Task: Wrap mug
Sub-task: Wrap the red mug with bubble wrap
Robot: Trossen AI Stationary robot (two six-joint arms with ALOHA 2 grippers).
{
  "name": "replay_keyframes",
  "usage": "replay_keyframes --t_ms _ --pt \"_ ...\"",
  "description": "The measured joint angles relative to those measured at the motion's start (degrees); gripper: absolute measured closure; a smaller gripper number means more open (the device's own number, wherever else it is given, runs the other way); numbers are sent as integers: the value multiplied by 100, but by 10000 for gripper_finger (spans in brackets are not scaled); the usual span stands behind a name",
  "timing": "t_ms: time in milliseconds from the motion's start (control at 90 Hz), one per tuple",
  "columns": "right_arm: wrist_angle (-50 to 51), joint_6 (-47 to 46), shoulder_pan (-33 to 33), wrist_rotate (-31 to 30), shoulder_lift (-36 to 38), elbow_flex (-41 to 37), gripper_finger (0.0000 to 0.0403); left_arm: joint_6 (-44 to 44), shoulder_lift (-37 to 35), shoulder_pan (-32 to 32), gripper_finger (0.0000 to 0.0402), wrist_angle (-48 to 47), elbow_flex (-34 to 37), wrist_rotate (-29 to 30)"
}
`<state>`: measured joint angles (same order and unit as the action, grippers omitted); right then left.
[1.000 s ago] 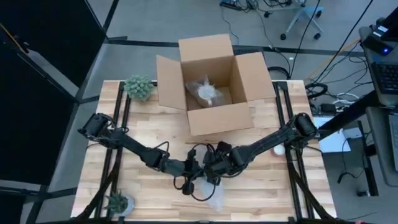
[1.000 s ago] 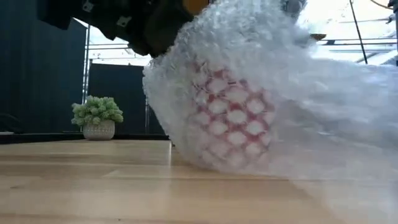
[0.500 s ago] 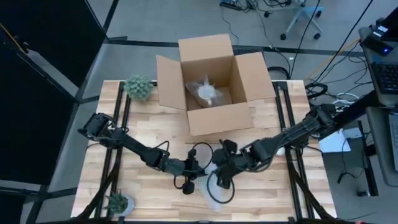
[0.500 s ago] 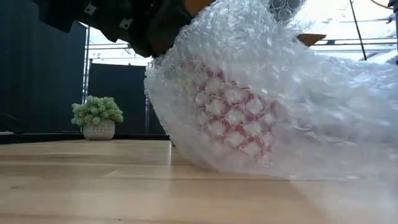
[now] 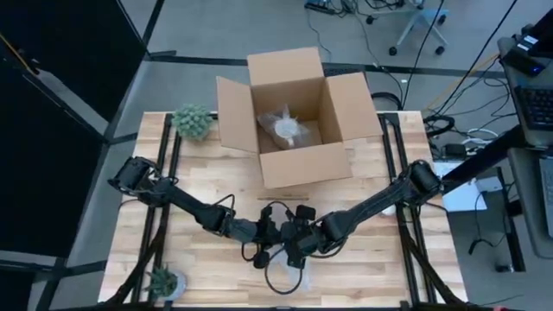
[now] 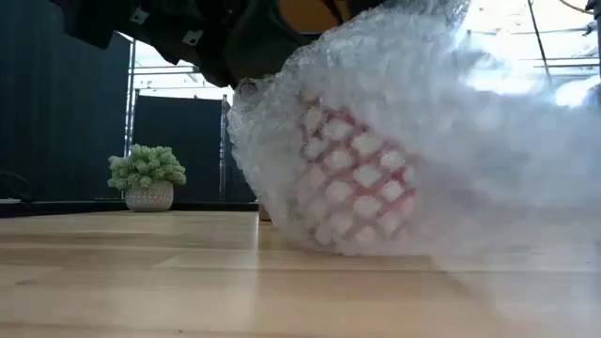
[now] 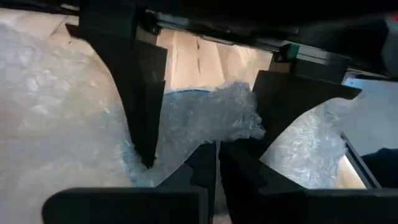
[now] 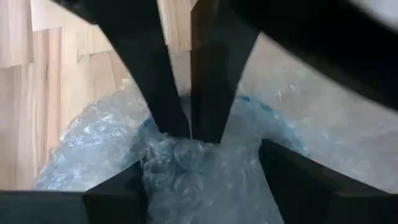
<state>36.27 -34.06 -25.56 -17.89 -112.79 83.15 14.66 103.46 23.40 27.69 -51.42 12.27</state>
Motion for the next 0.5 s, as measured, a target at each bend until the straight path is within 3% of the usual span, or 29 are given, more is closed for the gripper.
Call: replay_keyframes --t_ms 178,500 --pt "-80 72 11 184 290 -43 184 0 -4 0 391 -1 0 -7" --pt "303 45 -18 230 1458 -63 184 0 -12 2 391 -13 4 -7"
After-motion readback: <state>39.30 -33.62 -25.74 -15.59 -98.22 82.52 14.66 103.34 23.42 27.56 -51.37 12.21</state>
